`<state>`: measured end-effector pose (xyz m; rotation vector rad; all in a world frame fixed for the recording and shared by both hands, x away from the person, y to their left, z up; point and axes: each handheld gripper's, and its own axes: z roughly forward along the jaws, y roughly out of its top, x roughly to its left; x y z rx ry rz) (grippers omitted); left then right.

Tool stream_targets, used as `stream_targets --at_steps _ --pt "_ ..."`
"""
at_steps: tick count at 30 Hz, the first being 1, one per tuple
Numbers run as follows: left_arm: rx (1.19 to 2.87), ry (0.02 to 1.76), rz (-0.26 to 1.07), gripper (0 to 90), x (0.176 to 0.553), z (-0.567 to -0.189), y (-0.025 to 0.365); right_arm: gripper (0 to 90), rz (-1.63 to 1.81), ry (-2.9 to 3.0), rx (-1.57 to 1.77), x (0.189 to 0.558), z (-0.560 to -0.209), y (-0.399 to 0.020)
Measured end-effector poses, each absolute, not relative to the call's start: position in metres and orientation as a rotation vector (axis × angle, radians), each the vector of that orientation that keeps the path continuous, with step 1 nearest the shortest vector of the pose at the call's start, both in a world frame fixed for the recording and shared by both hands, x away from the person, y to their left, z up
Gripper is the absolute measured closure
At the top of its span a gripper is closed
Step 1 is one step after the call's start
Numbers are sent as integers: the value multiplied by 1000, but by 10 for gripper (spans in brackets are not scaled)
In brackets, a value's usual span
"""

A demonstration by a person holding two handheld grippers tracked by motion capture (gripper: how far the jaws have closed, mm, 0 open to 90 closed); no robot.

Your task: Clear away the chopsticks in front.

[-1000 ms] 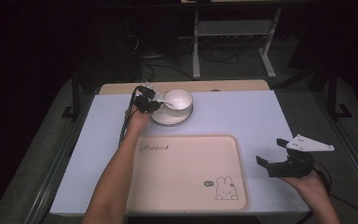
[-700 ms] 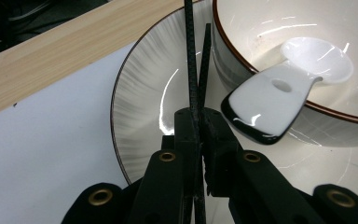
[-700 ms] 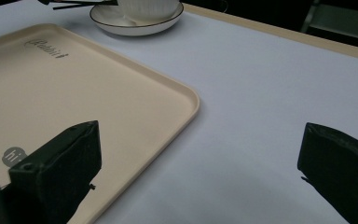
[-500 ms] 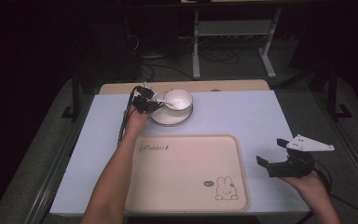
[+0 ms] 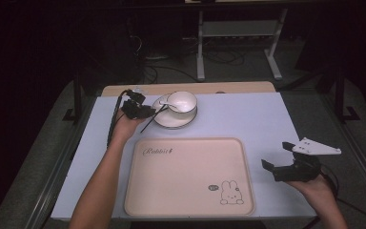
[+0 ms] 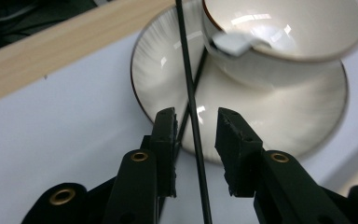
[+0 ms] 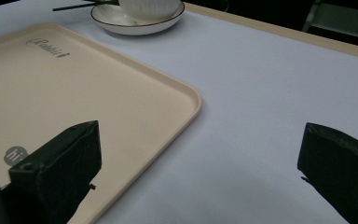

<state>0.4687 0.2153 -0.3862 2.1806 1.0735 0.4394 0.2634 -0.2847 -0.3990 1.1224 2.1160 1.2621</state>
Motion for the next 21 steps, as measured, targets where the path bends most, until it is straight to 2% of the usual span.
stream_targets --at_steps 6,16,19,21 --pt "2218 1055 413 670 449 -394 223 0 1260 2123 1120 264 -399 -283" --pt "2267 1097 399 672 454 -416 220 0 1261 2123 1121 263 -399 -283" --pt "2278 1110 394 689 455 -422 219 0 1260 2125 1120 263 -400 -284" --pt "2276 1120 408 740 456 -425 219 0 1260 2125 1123 263 -400 -284"
